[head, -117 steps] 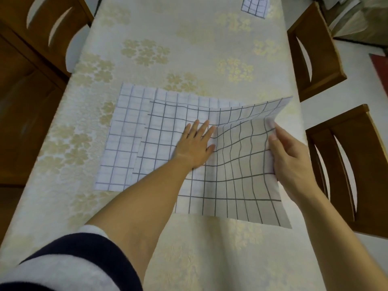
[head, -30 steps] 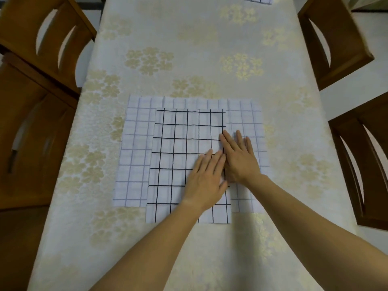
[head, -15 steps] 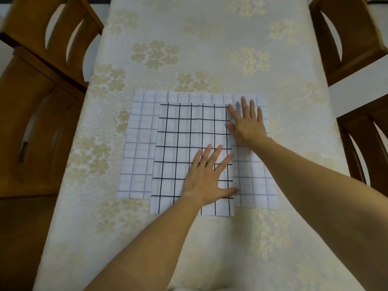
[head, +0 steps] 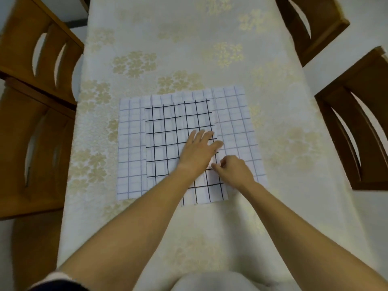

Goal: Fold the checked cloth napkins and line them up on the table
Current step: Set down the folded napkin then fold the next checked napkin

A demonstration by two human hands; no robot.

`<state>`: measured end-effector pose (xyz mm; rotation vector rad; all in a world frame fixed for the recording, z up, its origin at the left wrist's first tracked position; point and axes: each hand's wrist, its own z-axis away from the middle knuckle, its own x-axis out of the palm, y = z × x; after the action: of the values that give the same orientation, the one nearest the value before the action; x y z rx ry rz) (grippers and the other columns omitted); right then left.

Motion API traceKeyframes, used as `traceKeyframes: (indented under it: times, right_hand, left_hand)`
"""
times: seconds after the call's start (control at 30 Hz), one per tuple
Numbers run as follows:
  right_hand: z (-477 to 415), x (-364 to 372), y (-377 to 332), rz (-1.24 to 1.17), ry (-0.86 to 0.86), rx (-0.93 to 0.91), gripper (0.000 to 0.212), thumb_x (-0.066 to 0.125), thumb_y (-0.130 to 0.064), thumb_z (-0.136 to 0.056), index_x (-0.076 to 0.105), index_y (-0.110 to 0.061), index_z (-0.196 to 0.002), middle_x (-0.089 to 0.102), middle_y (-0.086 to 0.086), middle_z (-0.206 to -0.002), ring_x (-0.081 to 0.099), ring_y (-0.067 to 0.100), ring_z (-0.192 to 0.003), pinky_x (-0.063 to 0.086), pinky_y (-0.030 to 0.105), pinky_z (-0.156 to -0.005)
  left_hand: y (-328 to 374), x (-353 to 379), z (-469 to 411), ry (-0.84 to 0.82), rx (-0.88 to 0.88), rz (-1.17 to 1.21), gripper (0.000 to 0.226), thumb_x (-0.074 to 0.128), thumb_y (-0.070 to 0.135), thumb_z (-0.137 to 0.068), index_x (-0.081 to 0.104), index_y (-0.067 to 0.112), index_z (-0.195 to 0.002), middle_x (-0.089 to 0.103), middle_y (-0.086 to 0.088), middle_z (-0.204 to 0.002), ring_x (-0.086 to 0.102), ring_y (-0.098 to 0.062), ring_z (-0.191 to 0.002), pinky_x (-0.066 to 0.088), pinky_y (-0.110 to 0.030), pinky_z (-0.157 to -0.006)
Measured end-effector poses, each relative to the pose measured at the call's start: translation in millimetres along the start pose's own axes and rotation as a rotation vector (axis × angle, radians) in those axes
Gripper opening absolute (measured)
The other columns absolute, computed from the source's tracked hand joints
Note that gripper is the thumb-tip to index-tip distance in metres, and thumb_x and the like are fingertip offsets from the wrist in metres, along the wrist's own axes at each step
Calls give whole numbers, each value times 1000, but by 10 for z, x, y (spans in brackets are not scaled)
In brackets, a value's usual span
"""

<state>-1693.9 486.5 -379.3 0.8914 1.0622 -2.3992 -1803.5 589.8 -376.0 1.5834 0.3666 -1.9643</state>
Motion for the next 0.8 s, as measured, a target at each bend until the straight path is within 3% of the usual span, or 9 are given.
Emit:
traceKeyframes:
  times: [0.13, 0.27, 0.37, 0.47, 0.53, 0.57, 0.63, 0.7, 0.8]
  right_hand:
    - [-52, -193, -23, -43, 11, -54, 31, 62, -37, -96, 53, -22, -71, 57, -6, -67, 55, 13, -65, 37, 28, -56]
    - [-48, -426, 52, -24, -19, -167, 25, 64, -35, -97, 61, -13, -86, 65, 1, -78, 58, 18, -72, 41, 28, -58]
    - [-84, -619, 123, 32, -58, -264, 16, 63, -32, -99, 61, -17, -95, 68, 2, -86, 61, 22, -79, 42, 30, -63]
    - [-168, -752, 149, 116, -135, -339, 13, 58, -29, -102, 64, -22, -110, 65, -5, -88, 61, 21, -84, 38, 26, -67]
    - [-245, -838, 133, 186, -181, -365, 11, 57, -28, -102, 66, -24, -108, 63, -8, -88, 58, 18, -85, 37, 24, -70]
    - [-283, -893, 119, 225, -213, -370, 8, 57, -28, -102, 66, -27, -101, 63, -11, -84, 57, 17, -82, 37, 24, -68]
    - [-364, -1006, 99, 316, -294, -358, 12, 58, -28, -102, 64, -30, -91, 61, -15, -80, 56, 14, -78, 38, 20, -64]
    - [-439, -1106, 87, 400, -370, -350, 18, 57, -26, -102, 62, -31, -85, 60, -15, -80, 55, 11, -78, 38, 19, -65]
    - [-553, -1209, 83, 531, -446, -334, 15, 57, -29, -102, 62, -31, -88, 61, -13, -85, 58, 17, -87, 44, 28, -77]
  left_hand:
    - [-109, -340, -295, -104, 254, -241, 32, 58, 34, -101, 54, 31, -133, 27, -2, -166, 2, -31, -157, -7, -53, -126]
    - [-133, -674, -526, -288, 304, -327, 21, 62, 36, -99, 64, 29, -118, 47, 2, -154, 14, -23, -156, -4, -48, -127]
    - [-149, -770, -606, -321, 296, -319, 28, 62, 34, -100, 60, 30, -127, 59, -4, -140, 31, -25, -150, 4, -48, -128]
    - [-138, -784, -582, -330, 313, -294, 34, 60, 32, -101, 56, 32, -135, 63, 2, -130, 48, -22, -136, 10, -44, -127]
    - [-116, -787, -551, -308, 301, -255, 20, 55, 28, -104, 63, 26, -122, 65, 1, -119, 59, -25, -119, 36, -42, -115]
    - [-119, -781, -534, -298, 268, -215, 14, 54, 28, -105, 65, 23, -112, 66, 0, -109, 62, -26, -105, 48, -41, -96]
    - [-164, -777, -480, -330, 185, -114, 16, 57, 32, -103, 60, 22, -92, 61, 1, -92, 60, -24, -84, 45, -35, -69]
    - [-279, -775, -420, -391, 138, -25, 24, 61, 38, -101, 59, 22, -83, 59, 3, -83, 59, -23, -80, 44, -33, -66]
    - [-495, -836, -272, -424, 29, 154, 24, 62, 46, -98, 70, 23, -95, 67, 5, -94, 61, -18, -87, 44, -31, -72]
